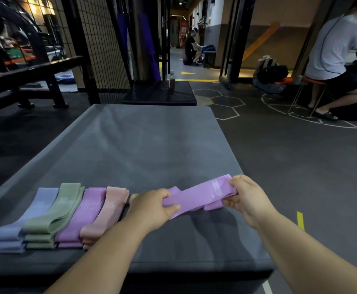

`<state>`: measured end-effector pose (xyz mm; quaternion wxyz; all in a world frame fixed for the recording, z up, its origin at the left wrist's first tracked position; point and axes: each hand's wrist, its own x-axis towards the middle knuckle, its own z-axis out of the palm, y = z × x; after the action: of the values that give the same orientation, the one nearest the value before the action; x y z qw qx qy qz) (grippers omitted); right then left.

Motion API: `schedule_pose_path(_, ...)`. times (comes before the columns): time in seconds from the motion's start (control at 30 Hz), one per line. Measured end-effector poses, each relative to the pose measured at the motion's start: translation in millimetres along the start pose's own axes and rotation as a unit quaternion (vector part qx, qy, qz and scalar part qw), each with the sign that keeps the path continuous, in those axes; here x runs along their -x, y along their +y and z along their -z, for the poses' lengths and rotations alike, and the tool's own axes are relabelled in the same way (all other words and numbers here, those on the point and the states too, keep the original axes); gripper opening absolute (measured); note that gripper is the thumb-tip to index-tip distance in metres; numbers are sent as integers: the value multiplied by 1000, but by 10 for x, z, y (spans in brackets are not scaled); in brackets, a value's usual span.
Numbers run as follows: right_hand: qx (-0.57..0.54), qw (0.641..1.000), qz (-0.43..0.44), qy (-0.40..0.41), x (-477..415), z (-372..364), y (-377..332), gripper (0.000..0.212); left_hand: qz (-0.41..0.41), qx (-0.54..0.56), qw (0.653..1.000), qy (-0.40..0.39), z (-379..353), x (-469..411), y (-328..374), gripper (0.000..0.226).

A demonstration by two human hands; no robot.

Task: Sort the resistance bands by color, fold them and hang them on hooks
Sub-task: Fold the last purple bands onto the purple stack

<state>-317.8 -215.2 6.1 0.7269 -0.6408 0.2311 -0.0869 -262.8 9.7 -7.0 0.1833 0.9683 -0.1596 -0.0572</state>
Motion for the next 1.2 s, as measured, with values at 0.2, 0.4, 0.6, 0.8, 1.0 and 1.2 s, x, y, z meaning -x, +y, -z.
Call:
schedule_pose_path(0.2, 17, 998, 11, 63, -106, 115, 27, 12, 0, 100, 995, -18, 122, -29, -116, 43)
schedule_pose_path(0.4, 66, 992, 16, 102, -203, 179, 107, 11, -30, 202, 979, -27, 270, -56, -173, 42)
schedule_pose_path(0.6, 64, 990, 15, 127, -318, 308, 132, 10, -36, 249, 968, -13, 346, -45, -231, 40)
schedule_pose_path(0.8, 110, 987, -39, 113, -431, 432, 238, 14, -17, 207, 978, -20, 316, -35, -315, 33)
schedule_pose_path(1.0, 335, 934, 11, 125, -335, 433, 209, 9, -2, 60, 995, -76, 136, 28, -294, 4)
schedule_pose_path(1.2, 431, 896, 14, 109, -300, 535, 195, 10, 16, 24, 993, -117, 37, 25, -370, 13)
